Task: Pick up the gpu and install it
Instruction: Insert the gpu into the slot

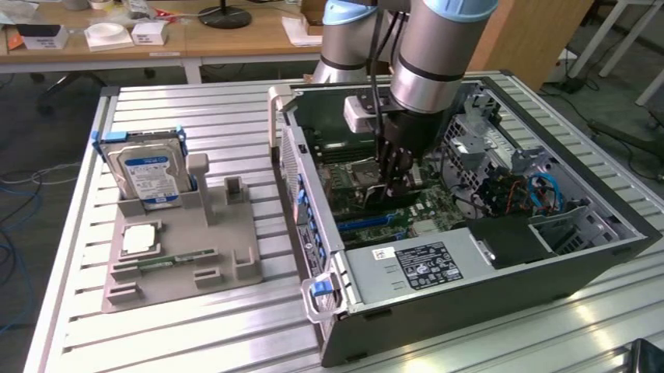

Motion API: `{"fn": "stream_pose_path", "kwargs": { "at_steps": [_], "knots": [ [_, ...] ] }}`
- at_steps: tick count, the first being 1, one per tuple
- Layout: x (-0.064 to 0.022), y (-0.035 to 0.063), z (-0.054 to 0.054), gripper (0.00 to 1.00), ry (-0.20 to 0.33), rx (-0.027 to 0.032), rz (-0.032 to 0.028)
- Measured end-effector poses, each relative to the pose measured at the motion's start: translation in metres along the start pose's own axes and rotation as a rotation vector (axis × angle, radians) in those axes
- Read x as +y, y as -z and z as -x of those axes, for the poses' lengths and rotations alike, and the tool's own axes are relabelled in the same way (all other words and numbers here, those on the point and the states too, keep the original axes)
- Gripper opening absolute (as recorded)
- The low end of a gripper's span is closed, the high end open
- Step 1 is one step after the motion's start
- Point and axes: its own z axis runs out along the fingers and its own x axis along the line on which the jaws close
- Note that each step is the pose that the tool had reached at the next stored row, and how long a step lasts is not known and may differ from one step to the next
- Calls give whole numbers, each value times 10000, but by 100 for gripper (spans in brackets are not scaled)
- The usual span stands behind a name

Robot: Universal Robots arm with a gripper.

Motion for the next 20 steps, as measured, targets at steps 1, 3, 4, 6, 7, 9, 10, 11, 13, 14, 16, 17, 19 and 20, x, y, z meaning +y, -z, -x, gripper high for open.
{"fn": "stream_pose_path", "kwargs": {
  "at_steps": [1,3,4,6,7,9,10,11,13,14,16,17,19,20],
  "knots": [
    [0,-6,0,26,80,-1,0],
    [0,-7,0,26,130,2,1],
    [0,-7,0,26,131,2,-1],
    [0,-8,-1,26,131,1,-1],
    [0,-8,0,26,131,1,-1],
    [1,-9,0,26,130,0,-20],
    [0,-11,0,26,130,-2,-61],
    [0,-13,0,26,131,-4,-106],
    [0,-13,0,26,132,-3,-116],
    [0,-12,0,26,133,-2,-116],
    [2,-12,-1,26,132,-1,-116],
    [6,-12,-4,26,131,-1,-116],
    [12,-13,-11,26,131,-3,-117],
    [15,-13,-18,26,132,-2,-116]
  ]
}}
